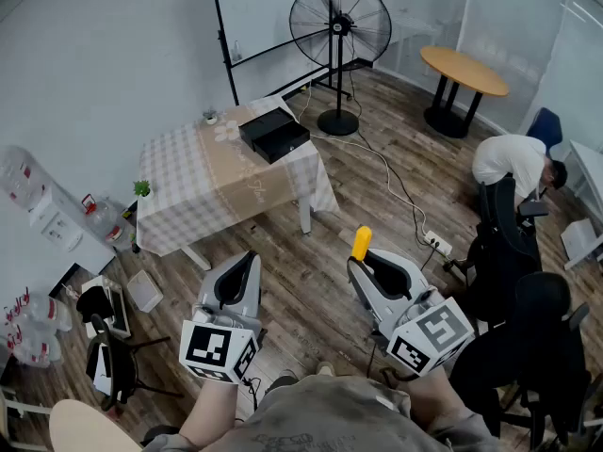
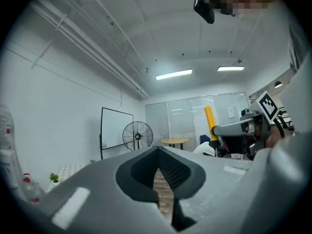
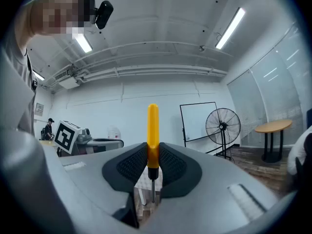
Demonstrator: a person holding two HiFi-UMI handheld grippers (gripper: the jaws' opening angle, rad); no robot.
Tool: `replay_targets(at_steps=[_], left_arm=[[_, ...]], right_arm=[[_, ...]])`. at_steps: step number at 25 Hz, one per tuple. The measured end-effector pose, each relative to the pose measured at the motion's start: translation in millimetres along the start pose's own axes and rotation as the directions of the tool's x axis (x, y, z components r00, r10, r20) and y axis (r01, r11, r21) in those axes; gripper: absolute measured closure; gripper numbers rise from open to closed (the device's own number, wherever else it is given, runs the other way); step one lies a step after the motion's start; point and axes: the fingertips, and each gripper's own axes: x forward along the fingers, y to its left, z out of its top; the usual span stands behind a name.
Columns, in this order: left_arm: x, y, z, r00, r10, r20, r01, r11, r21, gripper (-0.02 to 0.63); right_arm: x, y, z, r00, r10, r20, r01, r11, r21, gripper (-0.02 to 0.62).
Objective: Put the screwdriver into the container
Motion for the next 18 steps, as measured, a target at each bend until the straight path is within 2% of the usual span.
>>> replay_targets(at_steps=[11, 18], left_arm=[[14.0, -12.2, -1.4, 1.000, -0.020, -0.021, 0.021, 1.000, 0.014, 0.606], [22.4, -21.6, -7.1, 0.999, -0.022, -0.042, 0.022, 1.000, -0.002, 0.606]], right_arm=[[-5.7, -17.8, -1.3, 1.000, -0.010, 0.022, 0.009, 0.999, 0.048, 0.495], [-8.5, -28.6, -6.3, 1.000, 0.001, 0.007, -0.001, 0.998, 0.056, 0.495]])
